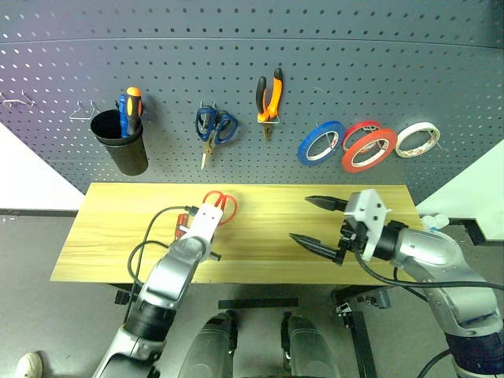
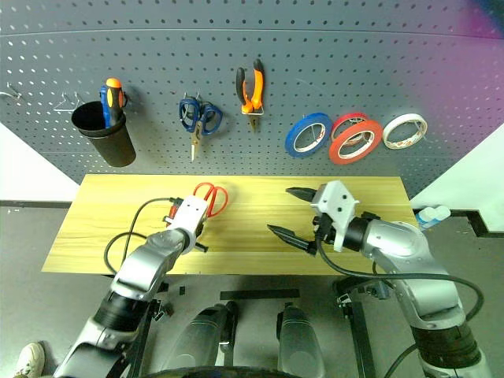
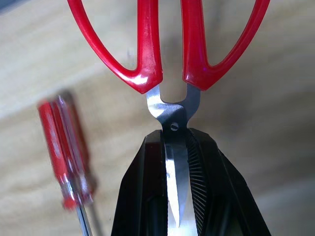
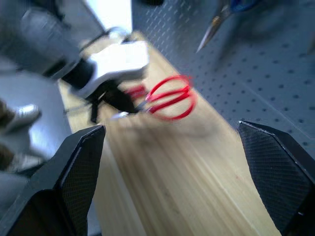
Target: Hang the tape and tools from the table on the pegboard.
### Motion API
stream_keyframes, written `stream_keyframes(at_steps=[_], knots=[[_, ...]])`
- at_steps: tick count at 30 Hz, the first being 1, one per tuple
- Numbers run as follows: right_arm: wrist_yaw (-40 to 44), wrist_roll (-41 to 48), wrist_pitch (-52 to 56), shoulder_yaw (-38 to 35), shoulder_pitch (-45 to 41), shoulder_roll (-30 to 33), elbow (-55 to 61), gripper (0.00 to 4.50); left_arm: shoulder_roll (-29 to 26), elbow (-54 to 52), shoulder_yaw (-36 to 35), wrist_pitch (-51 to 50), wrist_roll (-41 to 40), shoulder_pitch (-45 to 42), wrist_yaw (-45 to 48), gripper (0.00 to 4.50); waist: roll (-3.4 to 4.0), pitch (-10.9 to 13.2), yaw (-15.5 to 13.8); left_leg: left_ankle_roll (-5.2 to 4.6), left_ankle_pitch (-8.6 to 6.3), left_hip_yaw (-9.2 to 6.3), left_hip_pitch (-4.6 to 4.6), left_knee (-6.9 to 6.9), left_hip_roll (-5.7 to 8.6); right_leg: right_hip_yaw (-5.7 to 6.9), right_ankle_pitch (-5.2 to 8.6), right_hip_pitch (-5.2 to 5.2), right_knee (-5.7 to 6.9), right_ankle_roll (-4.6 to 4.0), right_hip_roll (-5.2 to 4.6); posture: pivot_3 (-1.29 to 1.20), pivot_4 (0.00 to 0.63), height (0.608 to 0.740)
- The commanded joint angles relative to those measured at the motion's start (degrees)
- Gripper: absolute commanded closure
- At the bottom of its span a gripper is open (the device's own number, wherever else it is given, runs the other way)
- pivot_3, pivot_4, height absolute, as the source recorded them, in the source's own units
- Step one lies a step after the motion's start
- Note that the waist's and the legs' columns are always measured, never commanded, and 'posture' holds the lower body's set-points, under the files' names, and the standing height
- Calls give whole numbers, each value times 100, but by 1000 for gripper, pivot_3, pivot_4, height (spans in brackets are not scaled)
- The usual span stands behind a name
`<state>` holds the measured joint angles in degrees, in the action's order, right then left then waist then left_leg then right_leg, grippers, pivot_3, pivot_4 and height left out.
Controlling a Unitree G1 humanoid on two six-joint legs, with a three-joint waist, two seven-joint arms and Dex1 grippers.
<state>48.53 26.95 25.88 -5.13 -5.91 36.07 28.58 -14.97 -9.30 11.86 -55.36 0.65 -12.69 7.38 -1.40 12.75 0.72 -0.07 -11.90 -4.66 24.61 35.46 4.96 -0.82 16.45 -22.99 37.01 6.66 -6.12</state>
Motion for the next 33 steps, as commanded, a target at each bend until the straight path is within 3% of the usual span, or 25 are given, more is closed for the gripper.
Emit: stream_keyframes(at_steps=[1,5,12,19,33], knots=[[49,529,-70,-398,-68,-23,240,0,-283,-449,-386,1113,-136,347,374,4242,2,0,-2,0,0,0,0,0,0,0,0,-1,0,0,-3,-84,210,733],[161,923,-28,-575,-170,58,241,0,-401,-258,-1114,3028,-522,971,788,4242,4,-1,4,1,-1,3,1,-8,2,0,4,-1,-13,-8,-11,-84,210,733],[220,959,-90,-495,-255,139,160,0,-285,-231,-1607,5243,-1194,1550,1683,4242,9,-5,-20,-11,-3,2,10,-30,9,9,-1,7,-61,0,-21,-66,194,733],[445,1140,-25,-397,-395,216,208,0,-172,-159,-1755,5702,-1388,1524,1738,4242,15,-11,-24,-15,-4,2,13,-27,13,15,-4,10,-65,4,-22,-52,173,733],[469,1797,217,-243,-739,-19,135,0,-86,192,-2000,5793,-1509,340,1516,4242,19,-44,-13,-11,0,2,11,-2,11,23,-14,14,-44,21,10,-49,133,733]])
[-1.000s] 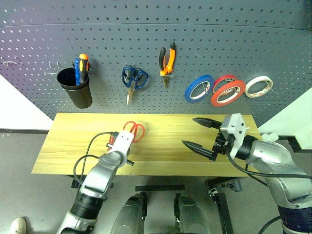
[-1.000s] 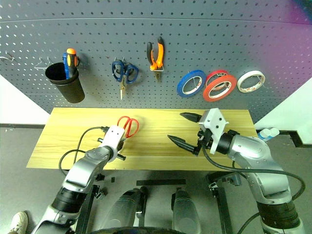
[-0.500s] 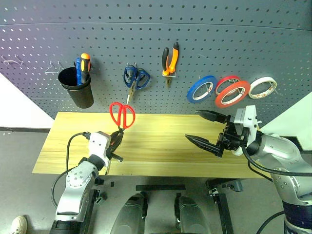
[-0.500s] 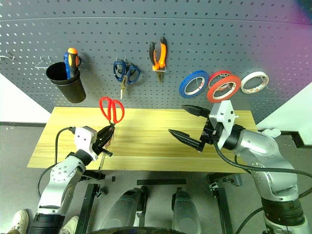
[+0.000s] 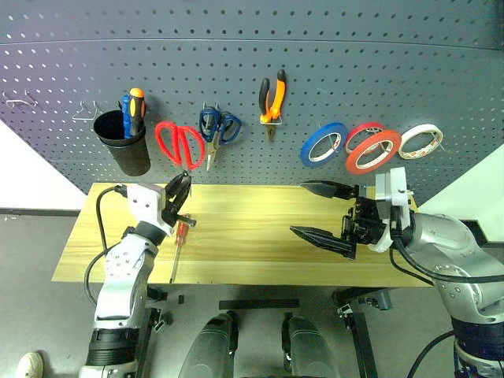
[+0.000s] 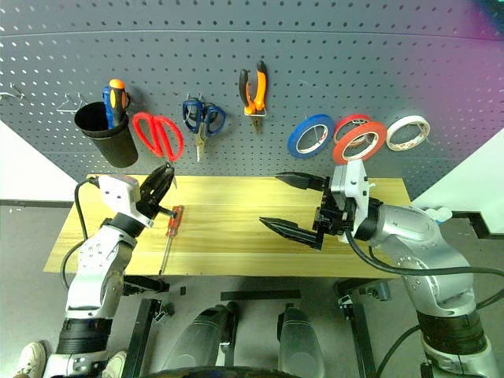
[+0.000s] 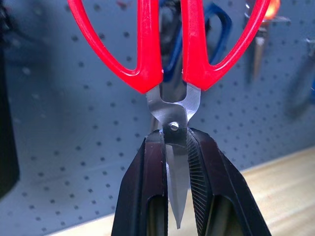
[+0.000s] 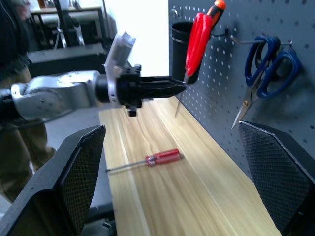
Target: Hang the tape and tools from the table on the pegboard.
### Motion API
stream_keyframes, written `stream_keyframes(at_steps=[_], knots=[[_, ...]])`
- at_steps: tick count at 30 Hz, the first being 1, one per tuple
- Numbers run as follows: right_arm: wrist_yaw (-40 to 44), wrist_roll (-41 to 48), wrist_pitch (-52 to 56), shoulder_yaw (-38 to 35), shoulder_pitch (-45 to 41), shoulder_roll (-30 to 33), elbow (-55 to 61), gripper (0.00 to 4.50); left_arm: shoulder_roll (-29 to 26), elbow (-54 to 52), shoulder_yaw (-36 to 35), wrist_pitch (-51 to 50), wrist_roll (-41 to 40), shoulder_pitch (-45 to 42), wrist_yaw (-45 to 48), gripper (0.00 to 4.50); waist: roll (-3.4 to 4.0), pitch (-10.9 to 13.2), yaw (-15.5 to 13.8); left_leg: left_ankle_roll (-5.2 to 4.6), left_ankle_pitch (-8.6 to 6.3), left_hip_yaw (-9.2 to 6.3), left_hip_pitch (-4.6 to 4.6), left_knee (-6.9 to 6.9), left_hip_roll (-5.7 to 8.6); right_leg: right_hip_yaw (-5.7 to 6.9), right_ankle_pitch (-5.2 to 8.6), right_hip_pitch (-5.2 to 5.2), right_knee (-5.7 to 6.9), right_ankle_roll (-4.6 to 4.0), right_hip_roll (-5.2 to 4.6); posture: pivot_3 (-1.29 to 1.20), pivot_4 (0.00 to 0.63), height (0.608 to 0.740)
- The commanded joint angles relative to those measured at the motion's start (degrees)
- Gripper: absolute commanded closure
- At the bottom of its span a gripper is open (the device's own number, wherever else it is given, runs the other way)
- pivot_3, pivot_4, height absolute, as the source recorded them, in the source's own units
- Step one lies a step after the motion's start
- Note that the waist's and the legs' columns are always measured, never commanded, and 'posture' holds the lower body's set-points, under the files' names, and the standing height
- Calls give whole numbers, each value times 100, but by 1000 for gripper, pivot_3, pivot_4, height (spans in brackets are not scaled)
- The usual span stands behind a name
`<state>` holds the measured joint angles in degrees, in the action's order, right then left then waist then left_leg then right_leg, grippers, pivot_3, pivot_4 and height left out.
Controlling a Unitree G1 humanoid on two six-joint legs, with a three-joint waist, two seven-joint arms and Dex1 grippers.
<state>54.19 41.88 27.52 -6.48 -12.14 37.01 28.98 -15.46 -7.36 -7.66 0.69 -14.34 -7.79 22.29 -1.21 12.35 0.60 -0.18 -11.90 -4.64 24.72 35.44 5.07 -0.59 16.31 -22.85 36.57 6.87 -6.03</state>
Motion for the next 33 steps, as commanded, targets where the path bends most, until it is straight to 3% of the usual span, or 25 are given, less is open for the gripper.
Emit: stream_keyframes(at_steps=[1,8,24,33], knots=[[-146,386,81,-127,-158,-155,69,0,-37,53,-35,200,6,-218,33,4242,-1,-6,-3,0,0,0,0,3,0,-1,0,0,5,0,0,-49,133,733],[-380,1000,423,-261,-332,-280,-6,0,44,681,130,495,325,-725,-70,4242,1,-32,-6,0,-1,0,-3,65,0,-5,-4,8,57,1,5,-59,119,733],[-571,887,326,-218,-110,-255,250,0,234,2187,416,925,1046,-1531,-530,4242,5,-165,14,1,1,3,-19,75,-2,-13,-13,20,64,6,12,-95,102,733],[-534,302,27,-41,23,-252,63,0,212,2811,501,926,1394,-1837,-811,4242,3,-209,16,2,2,4,-21,77,-2,-14,-13,20,70,7,13,-96,101,733]])
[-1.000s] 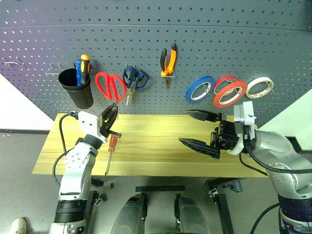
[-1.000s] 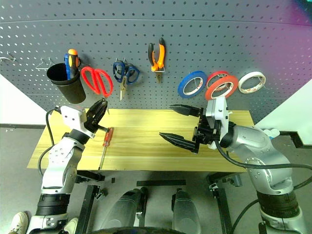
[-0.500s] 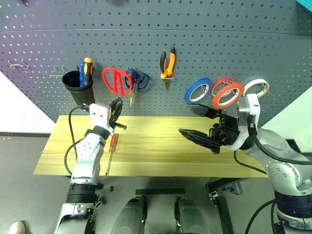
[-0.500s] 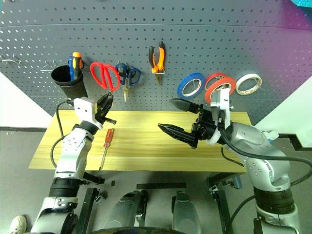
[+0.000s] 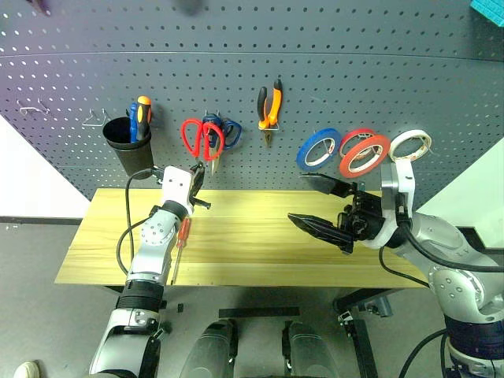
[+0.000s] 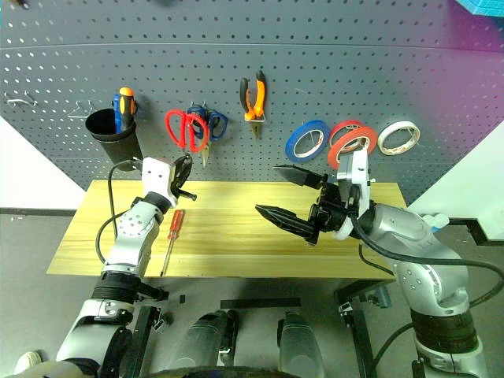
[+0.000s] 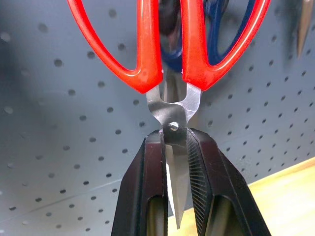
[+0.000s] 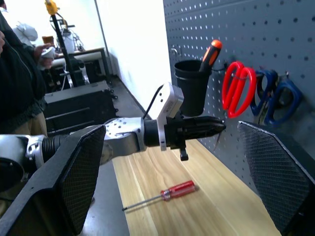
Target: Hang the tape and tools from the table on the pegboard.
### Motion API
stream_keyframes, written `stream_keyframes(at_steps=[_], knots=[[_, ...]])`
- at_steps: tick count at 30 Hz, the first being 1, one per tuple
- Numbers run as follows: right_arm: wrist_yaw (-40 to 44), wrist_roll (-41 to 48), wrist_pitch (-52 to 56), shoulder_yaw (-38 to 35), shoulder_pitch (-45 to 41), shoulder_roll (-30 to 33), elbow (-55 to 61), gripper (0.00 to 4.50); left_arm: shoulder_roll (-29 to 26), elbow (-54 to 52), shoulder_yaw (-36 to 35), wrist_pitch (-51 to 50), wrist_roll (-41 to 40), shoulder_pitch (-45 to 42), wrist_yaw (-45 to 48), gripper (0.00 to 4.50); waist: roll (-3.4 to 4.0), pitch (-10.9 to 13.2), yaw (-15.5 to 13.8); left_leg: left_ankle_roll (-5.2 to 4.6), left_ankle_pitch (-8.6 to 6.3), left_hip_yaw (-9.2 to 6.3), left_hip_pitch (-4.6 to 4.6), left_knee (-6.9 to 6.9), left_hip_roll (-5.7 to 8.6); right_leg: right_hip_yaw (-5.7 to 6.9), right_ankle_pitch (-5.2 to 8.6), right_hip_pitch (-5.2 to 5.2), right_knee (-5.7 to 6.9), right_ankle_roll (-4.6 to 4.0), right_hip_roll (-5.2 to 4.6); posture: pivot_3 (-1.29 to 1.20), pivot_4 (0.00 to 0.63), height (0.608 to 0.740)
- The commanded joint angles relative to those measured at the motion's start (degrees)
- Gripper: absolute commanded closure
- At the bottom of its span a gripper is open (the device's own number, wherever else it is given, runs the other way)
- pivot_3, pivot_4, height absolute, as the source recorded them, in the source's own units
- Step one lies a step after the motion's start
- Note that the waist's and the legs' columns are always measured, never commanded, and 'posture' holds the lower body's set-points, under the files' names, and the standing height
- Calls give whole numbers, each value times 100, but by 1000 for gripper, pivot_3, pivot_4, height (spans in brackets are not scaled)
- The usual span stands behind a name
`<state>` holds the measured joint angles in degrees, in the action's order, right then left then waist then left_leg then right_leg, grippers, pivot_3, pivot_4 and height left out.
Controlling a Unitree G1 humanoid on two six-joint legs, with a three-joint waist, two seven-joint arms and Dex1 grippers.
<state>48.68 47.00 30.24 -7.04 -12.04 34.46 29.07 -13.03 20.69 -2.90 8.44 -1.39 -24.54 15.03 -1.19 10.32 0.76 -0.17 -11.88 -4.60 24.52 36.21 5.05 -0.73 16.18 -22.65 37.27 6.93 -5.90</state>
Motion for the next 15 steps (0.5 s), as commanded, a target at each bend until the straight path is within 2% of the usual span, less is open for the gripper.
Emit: stream_keyframes(at_steps=[1,5,15], knots=[[22,-272,-278,31,25,-4,31,0,-28,37,25,151,97,-173,-86,4242,1,-15,0,0,0,0,-1,0,0,0,0,0,1,0,0,-96,101,733],[66,-369,-348,50,103,-22,20,0,-11,157,-5,127,67,-221,-74,4242,1,-47,1,0,0,0,-1,-1,0,0,0,0,1,0,0,-96,101,733],[89,-432,-405,67,114,-29,-6,0,-46,161,-36,112,37,-162,-44,846,8,-72,6,1,0,0,-8,2,0,-3,0,5,7,0,0,-102,102,733]])
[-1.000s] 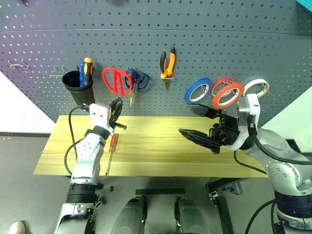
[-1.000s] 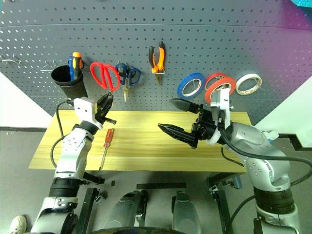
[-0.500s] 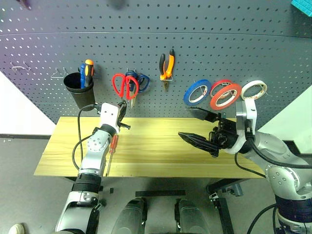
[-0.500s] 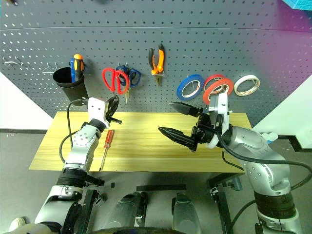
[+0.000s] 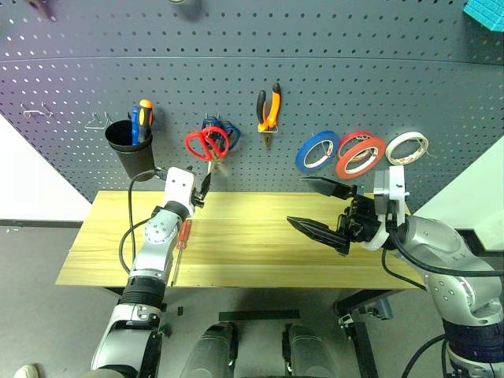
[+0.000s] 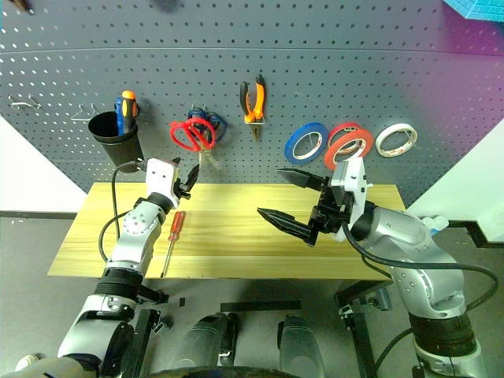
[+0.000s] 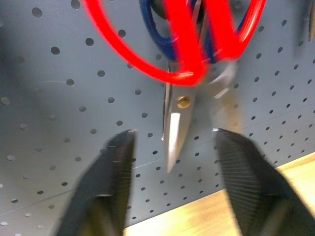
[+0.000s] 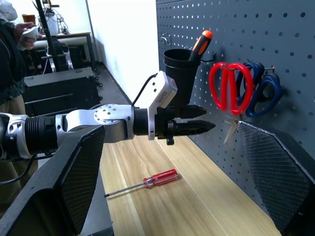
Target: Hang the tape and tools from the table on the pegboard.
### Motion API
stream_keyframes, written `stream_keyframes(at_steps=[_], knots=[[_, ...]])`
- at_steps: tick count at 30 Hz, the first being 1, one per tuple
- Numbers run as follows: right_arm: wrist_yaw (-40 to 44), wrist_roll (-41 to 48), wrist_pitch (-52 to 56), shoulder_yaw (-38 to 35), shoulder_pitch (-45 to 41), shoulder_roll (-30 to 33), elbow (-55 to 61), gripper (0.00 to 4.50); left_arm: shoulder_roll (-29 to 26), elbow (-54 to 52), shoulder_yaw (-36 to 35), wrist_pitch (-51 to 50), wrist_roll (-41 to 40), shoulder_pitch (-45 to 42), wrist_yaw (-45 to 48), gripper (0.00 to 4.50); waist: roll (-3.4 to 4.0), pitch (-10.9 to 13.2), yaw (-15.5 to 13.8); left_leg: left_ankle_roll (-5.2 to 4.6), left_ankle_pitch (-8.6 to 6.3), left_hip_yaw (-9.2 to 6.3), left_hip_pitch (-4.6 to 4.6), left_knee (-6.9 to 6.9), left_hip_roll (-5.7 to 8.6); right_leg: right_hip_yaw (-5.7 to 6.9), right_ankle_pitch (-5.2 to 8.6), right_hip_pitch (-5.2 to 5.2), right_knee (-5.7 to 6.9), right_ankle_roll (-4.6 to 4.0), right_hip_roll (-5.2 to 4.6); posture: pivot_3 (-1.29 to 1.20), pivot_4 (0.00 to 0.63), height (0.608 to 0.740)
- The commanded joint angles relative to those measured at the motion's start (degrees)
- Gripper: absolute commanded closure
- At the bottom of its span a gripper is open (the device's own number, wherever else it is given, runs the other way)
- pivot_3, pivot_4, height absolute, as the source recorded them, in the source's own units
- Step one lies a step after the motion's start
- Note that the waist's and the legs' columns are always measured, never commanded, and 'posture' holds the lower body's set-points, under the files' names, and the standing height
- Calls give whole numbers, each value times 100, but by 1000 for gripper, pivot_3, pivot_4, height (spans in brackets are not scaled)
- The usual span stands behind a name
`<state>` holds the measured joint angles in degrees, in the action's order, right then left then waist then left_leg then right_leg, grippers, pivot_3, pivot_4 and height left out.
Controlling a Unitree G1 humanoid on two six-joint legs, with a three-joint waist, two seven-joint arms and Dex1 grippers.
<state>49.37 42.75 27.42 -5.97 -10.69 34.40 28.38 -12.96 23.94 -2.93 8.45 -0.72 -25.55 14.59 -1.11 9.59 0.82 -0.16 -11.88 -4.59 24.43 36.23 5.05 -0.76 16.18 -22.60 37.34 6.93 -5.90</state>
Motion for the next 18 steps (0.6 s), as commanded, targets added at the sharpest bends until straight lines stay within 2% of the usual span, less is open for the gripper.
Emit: stream_keyframes(at_steps=[1,2,3,7,11,18], knots=[[26,-14,-128,-36,-22,-20,56,0,-73,-231,-33,73,-57,-9,53,497,0,0,0,0,0,0,0,0,0,0,0,0,0,0,0,-102,102,733],[27,-24,-135,-30,-12,-20,61,0,-100,-315,-34,40,-93,63,122,160,0,0,2,0,0,0,0,0,0,0,0,0,0,0,0,-98,105,733],[31,-34,-140,-27,-4,-20,64,0,-147,-428,-31,-9,-130,169,218,40,1,-1,10,0,0,0,0,0,0,0,0,0,0,0,0,-98,105,733],[20,-162,-143,-13,52,39,86,0,-497,-1007,-19,-615,-178,771,591,40,5,-3,40,0,0,2,-1,-4,-2,-7,0,-3,1,-1,1,-100,113,733],[-86,-724,-104,280,71,210,-23,0,-855,-1234,-45,-1418,124,1227,417,40,8,-4,23,0,0,2,-7,-4,-5,-11,0,-6,4,-3,2,-77,137,733],[-109,-1236,-269,646,212,146,-162,0,-1086,-1333,-184,-3510,149,1236,118,40,6,-1,-21,-1,-1,-2,-13,1,-4,-9,-1,-11,1,-6,-3,-37,175,733]])
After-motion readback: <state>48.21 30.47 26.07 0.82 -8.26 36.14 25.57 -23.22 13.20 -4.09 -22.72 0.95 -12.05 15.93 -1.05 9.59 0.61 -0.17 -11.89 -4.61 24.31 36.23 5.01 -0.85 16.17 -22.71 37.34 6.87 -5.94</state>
